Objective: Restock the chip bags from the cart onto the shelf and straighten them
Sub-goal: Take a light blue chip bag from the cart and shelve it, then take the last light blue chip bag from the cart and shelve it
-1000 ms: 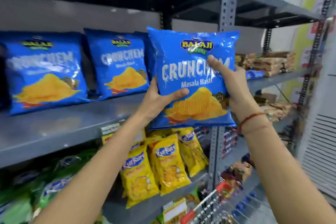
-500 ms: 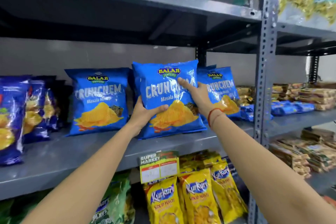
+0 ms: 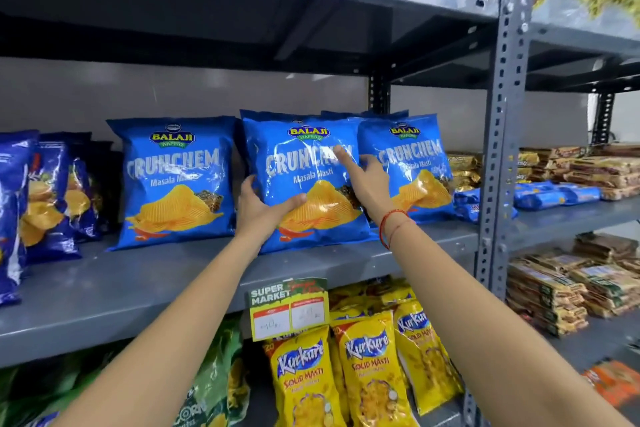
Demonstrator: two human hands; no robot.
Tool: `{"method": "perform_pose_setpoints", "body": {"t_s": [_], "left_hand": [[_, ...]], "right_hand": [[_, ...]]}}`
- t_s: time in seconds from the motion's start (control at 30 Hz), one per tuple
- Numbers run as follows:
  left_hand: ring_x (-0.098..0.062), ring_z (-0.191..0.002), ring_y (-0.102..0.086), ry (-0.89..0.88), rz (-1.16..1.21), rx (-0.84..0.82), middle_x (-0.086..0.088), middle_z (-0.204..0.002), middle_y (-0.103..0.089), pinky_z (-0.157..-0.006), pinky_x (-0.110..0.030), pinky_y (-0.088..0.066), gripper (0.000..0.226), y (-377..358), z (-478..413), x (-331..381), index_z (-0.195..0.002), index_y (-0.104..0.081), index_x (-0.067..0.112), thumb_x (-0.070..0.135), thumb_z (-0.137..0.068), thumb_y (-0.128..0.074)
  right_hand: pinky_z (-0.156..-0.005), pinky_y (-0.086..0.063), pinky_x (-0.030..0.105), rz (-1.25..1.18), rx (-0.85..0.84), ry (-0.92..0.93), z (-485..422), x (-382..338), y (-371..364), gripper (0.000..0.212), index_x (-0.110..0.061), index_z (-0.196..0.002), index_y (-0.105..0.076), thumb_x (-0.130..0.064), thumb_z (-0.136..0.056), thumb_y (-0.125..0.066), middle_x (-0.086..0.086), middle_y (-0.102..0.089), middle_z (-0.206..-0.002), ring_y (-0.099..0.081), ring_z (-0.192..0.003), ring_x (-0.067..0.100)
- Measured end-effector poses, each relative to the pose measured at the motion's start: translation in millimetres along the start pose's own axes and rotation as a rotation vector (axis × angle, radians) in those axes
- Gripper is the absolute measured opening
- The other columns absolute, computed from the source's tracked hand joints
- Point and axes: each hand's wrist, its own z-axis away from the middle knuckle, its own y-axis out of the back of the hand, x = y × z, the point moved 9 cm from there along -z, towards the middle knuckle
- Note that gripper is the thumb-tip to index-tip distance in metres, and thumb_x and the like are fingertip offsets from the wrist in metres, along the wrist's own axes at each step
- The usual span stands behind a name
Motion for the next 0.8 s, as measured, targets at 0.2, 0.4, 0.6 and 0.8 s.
{"method": "perform_pose_setpoints", "body": {"t_s": [0.2, 0.4, 0.6, 0.8], "left_hand": [[-0.021, -0.129, -0.035, -0.452, -0.067, 0.228, -0.005, -0.137, -0.039, -0.107, -0.038, -0.032, 0.067, -1.5, 89.1, 60.2, -0.135, -0.036, 0.017, 0.034, -0.079, -0.069], [-0.021, -0.113, -0.051, -0.619, -0.020, -0.029, -0.005, -0.118, -0.055, -0.093, -0.046, -0.047, 0.041, -93.7, 182.8, 49.6, -0.120, -0.051, 0.012, 0.021, -0.082, -0.063], [-0.030, -0.105, -0.056, -0.404, -0.049, -0.524, -0.014, -0.110, -0.060, -0.092, -0.042, -0.047, 0.035, -228.3, 275.1, -47.9, -0.113, -0.056, 0.005, 0.014, -0.080, -0.064], [-0.032, -0.106, -0.056, -0.156, -0.215, -1.003, -0.020, -0.111, -0.061, -0.087, -0.028, -0.036, 0.040, -330.7, 391.0, -165.5, -0.113, -0.057, 0.002, 0.011, -0.077, -0.071]], "right_hand": [[-0.070, -0.046, 0.022, -0.028, 0.154, 0.114, 67.1, 2.5, 66.8, 0.047, -0.016, -0.119, -0.055, -0.051, -0.087, -0.059, -0.010, -0.059, -0.095, -0.060, -0.084, 0.006], [-0.079, -0.055, 0.039, 0.006, 0.337, 0.054, 155.5, 65.9, 159.1, 0.018, -0.021, -0.096, -0.062, -0.037, -0.089, -0.062, 0.001, -0.068, -0.091, -0.066, -0.087, 0.017], [-0.064, -0.044, 0.018, 0.157, 0.475, -0.267, 266.3, 197.0, 255.9, 0.017, -0.019, -0.088, -0.061, -0.036, -0.091, -0.061, -0.003, -0.062, -0.076, -0.057, -0.068, 0.000], [-0.073, -0.046, 0.037, 0.245, 0.649, -0.737, 419.4, 333.5, 346.4, 0.011, -0.018, -0.083, -0.059, -0.024, -0.089, -0.065, 0.009, -0.061, -0.079, -0.056, -0.079, 0.023]]}}
